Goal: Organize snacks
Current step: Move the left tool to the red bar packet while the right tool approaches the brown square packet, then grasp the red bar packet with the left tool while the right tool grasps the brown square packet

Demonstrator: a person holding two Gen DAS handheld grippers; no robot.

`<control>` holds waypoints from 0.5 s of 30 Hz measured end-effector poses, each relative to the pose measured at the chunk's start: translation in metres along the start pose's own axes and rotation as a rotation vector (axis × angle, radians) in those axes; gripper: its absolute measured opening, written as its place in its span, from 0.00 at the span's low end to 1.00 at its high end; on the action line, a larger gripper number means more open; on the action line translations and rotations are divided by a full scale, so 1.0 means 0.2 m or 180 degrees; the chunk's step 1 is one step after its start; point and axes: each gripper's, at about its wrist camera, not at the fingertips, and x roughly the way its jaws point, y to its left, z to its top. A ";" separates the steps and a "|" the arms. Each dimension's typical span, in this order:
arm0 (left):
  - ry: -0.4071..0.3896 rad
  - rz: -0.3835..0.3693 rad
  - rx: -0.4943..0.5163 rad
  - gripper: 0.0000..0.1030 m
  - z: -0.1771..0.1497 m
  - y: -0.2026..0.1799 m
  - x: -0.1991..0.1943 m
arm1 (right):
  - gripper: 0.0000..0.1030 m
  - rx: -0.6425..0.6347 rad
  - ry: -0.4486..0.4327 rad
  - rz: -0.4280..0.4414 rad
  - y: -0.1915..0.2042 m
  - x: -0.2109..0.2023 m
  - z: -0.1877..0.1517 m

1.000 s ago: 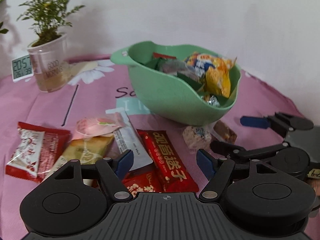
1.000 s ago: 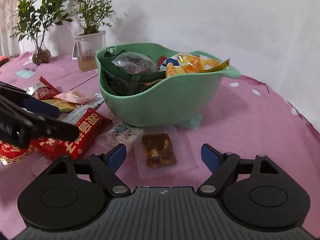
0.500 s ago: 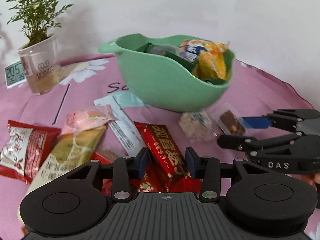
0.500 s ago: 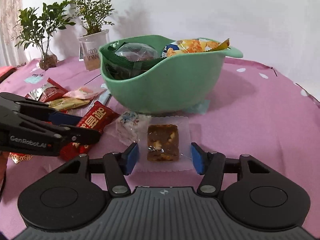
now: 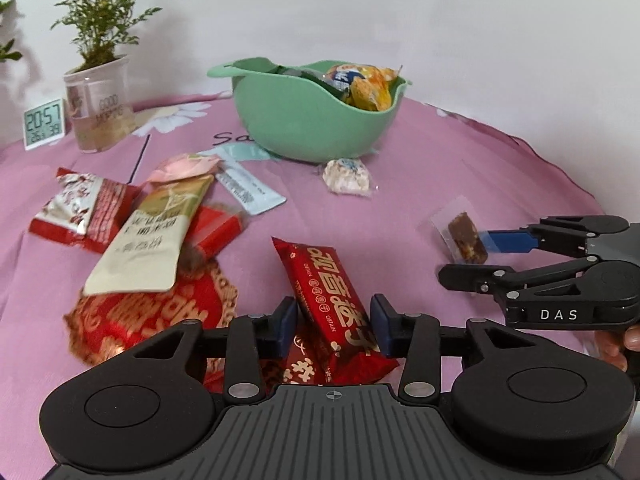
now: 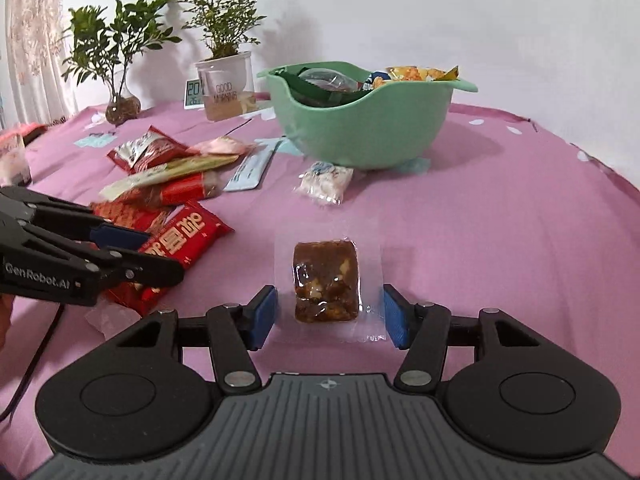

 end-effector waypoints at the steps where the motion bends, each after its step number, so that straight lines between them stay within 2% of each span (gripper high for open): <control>1: 0.0008 0.0018 0.0006 1.00 0.00 0.00 -0.01 | 0.61 -0.0017 -0.0003 -0.0024 0.01 0.00 0.00; 4: 0.0050 0.0090 0.0026 1.00 0.01 -0.02 -0.03 | 0.72 0.0041 0.0010 -0.0050 0.01 0.00 0.00; 8: 0.0090 0.0088 0.0006 1.00 0.03 -0.04 -0.03 | 0.75 0.0104 0.0008 -0.0064 0.00 0.01 0.01; 15: 0.0212 0.0288 -0.0019 1.00 0.05 -0.05 0.04 | 0.76 -0.0256 -0.0055 -0.0259 0.09 0.03 0.02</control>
